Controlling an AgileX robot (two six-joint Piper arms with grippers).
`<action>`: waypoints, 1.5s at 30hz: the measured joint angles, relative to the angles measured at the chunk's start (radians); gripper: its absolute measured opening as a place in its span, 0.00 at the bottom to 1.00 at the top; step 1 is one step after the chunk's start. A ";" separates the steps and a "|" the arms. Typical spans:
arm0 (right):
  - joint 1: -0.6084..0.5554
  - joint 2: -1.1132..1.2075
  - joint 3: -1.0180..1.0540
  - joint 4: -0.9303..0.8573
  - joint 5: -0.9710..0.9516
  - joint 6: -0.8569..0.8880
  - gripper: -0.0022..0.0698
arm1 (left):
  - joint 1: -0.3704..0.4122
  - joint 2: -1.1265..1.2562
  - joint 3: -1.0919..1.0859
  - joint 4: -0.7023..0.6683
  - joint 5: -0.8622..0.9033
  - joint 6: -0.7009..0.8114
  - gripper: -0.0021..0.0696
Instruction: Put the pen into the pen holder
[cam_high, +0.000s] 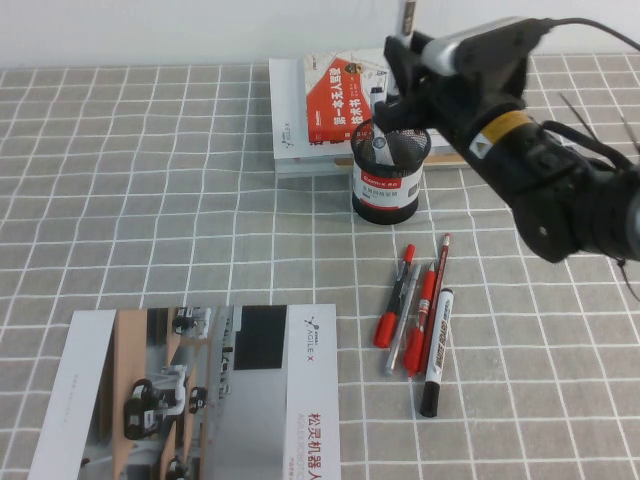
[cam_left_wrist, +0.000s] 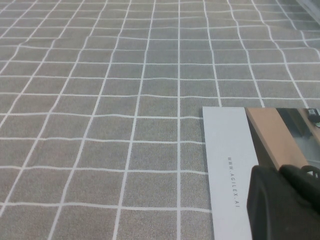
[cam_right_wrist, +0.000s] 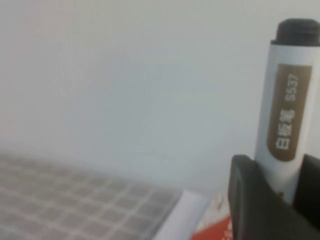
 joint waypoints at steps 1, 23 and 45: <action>0.000 0.020 -0.029 -0.003 0.039 -0.010 0.19 | 0.000 0.000 0.000 0.000 0.000 0.000 0.02; -0.026 -0.155 0.016 0.084 0.236 0.052 0.13 | 0.000 0.000 0.000 0.000 0.000 0.000 0.02; -0.026 -0.809 0.769 -0.086 -0.006 0.119 0.01 | 0.000 0.000 0.000 0.000 0.000 0.000 0.02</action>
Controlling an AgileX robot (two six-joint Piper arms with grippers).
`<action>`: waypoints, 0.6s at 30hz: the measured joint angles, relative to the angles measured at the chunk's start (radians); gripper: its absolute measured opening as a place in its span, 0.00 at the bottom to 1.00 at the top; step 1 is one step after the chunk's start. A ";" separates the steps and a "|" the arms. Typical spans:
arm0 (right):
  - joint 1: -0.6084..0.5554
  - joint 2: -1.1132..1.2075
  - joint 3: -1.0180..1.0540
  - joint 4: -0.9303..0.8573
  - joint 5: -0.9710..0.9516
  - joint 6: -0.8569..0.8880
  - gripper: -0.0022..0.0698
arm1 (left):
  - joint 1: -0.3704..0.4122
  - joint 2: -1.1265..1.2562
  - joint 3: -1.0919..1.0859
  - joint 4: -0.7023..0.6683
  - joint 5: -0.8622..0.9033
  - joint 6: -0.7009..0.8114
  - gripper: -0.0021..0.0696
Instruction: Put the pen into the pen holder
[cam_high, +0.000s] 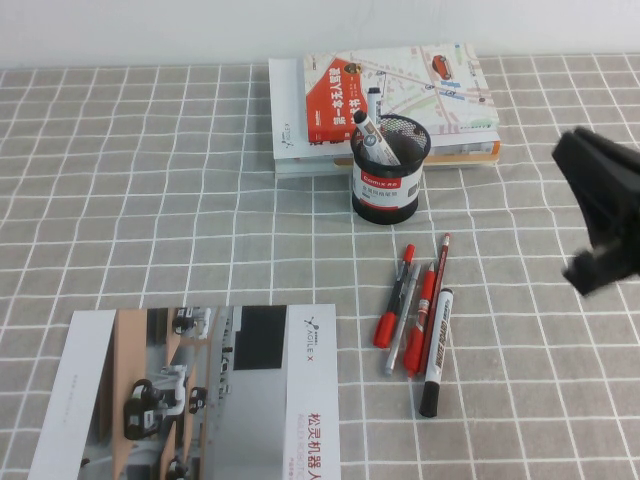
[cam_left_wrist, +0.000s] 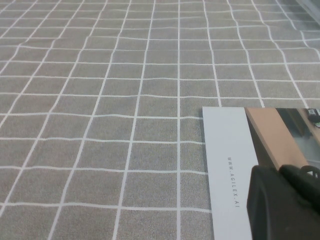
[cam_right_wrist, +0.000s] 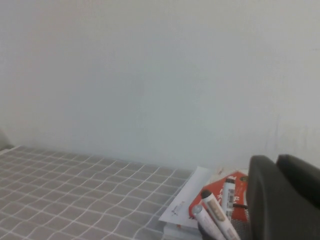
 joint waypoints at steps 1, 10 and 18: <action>0.000 -0.031 0.013 -0.022 0.021 0.012 0.01 | 0.000 0.000 0.000 0.000 0.000 0.000 0.02; 0.000 -0.353 0.041 -0.299 0.457 0.343 0.01 | 0.000 0.000 0.000 0.000 0.000 0.000 0.02; 0.000 -0.681 0.049 -0.546 0.804 0.527 0.01 | 0.000 0.000 0.000 0.000 0.000 0.000 0.02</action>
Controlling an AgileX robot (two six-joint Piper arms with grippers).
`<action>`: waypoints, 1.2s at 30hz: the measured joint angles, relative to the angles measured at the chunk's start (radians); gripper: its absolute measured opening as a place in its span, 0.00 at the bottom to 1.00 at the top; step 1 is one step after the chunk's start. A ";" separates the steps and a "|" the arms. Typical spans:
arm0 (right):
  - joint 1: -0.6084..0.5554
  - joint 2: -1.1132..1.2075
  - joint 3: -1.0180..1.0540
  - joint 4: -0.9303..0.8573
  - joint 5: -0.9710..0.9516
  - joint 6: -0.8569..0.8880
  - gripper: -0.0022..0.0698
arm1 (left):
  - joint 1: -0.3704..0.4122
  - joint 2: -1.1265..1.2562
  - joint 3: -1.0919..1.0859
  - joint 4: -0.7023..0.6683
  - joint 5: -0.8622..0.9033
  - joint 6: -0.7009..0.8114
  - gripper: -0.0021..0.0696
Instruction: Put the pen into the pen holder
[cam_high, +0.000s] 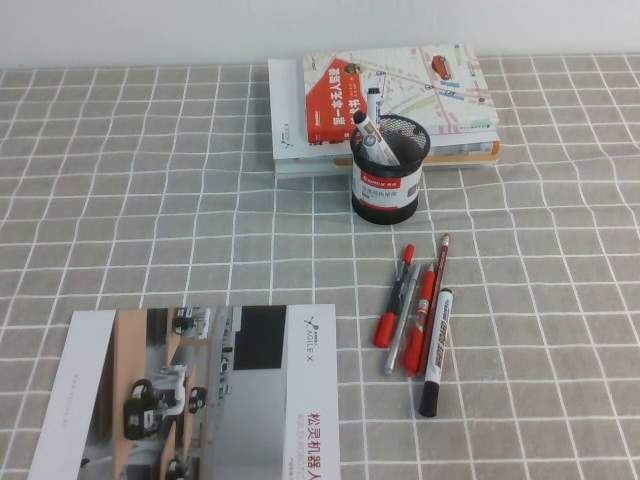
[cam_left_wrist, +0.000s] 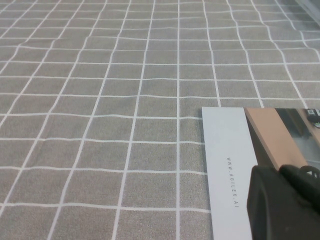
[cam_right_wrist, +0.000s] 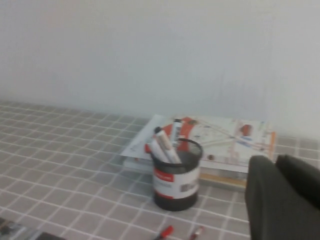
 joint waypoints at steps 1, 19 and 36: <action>0.000 -0.043 0.005 -0.022 0.048 0.004 0.01 | 0.000 0.000 0.000 0.000 0.000 0.000 0.02; 0.000 -0.417 0.180 0.016 0.409 0.013 0.01 | 0.000 0.000 0.000 0.000 0.000 0.000 0.02; -0.020 -0.419 0.363 0.409 0.389 -0.230 0.01 | 0.000 0.000 0.000 0.000 0.000 0.000 0.02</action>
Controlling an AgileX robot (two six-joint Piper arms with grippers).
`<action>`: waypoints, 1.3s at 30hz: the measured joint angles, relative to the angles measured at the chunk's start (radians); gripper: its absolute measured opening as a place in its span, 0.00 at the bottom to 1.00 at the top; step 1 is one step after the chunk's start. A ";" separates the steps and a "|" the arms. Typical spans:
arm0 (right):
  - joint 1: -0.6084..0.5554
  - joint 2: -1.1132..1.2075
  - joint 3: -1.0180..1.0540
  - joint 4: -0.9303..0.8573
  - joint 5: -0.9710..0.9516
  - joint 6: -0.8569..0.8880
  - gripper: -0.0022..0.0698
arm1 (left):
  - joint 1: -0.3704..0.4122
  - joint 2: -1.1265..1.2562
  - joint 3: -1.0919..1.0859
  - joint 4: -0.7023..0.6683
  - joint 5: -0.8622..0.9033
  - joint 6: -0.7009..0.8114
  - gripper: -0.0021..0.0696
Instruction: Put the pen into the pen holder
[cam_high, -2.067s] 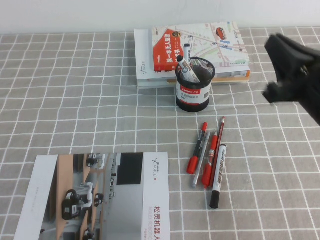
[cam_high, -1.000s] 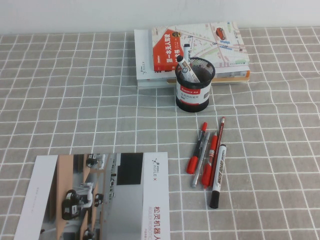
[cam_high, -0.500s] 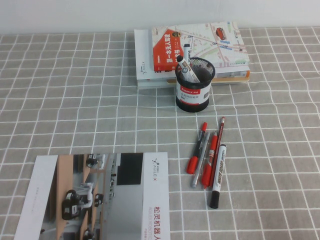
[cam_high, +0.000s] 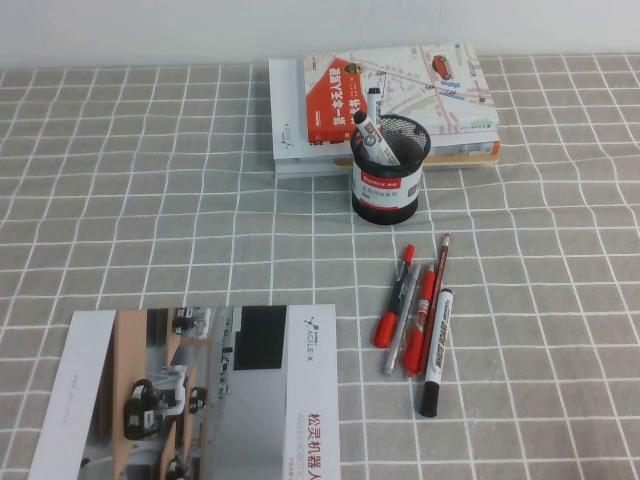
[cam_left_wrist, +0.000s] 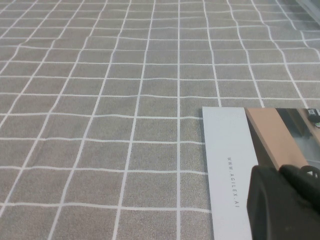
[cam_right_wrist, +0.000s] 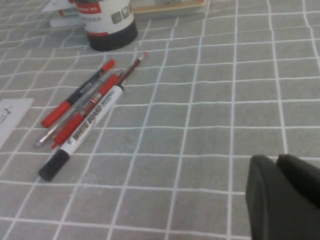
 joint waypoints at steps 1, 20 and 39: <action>-0.012 0.000 0.002 -0.006 0.008 0.000 0.01 | 0.000 0.000 0.000 0.000 0.000 0.000 0.02; -0.141 -0.012 0.033 0.343 -0.110 -0.288 0.01 | 0.000 0.000 0.000 0.000 0.000 0.000 0.02; -0.289 -0.012 0.036 0.305 -0.045 -0.369 0.01 | 0.000 0.000 0.000 0.000 0.000 0.000 0.02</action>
